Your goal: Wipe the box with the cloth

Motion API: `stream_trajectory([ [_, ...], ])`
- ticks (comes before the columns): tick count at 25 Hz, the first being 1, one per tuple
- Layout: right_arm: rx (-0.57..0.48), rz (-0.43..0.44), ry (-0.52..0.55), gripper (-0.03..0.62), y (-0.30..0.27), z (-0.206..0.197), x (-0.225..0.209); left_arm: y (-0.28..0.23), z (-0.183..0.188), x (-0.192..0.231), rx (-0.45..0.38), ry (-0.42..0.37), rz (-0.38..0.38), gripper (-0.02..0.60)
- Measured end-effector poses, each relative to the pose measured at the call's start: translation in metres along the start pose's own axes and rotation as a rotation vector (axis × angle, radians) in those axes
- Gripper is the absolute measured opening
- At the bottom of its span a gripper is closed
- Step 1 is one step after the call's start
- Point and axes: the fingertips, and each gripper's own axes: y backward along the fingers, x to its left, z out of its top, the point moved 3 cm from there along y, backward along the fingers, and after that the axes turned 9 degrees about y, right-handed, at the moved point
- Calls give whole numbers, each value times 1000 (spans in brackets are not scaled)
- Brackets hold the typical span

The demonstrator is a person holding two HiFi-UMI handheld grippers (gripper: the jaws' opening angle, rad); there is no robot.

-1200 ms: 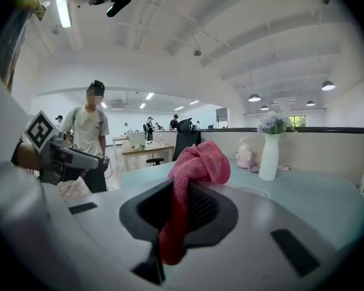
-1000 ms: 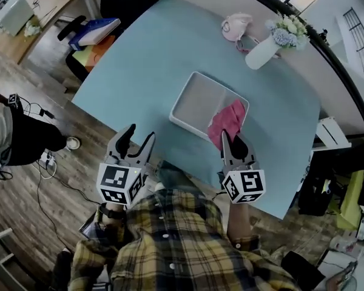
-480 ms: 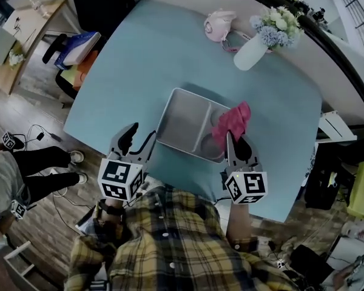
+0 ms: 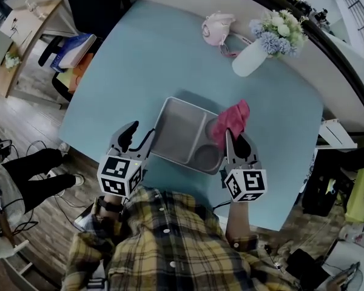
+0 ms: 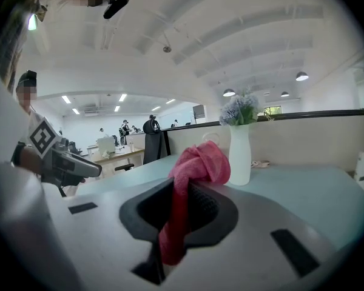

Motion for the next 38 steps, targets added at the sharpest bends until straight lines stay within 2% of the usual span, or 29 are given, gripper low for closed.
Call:
stream_trajectory([
  [11,18,-59,-5,46,16,-3,1,-24,-15,-8,75,-20,-90,186],
  [22,61,-125,-11,46,24,-1,27,-34,-50,4,208,-41,-182,167],
  [34,64,-152,8,46,14,12,59,-43,-74,13,304,-69,-277,129],
  [38,69,-153,10,46,13,12,63,-45,-75,13,313,-60,-306,115],
])
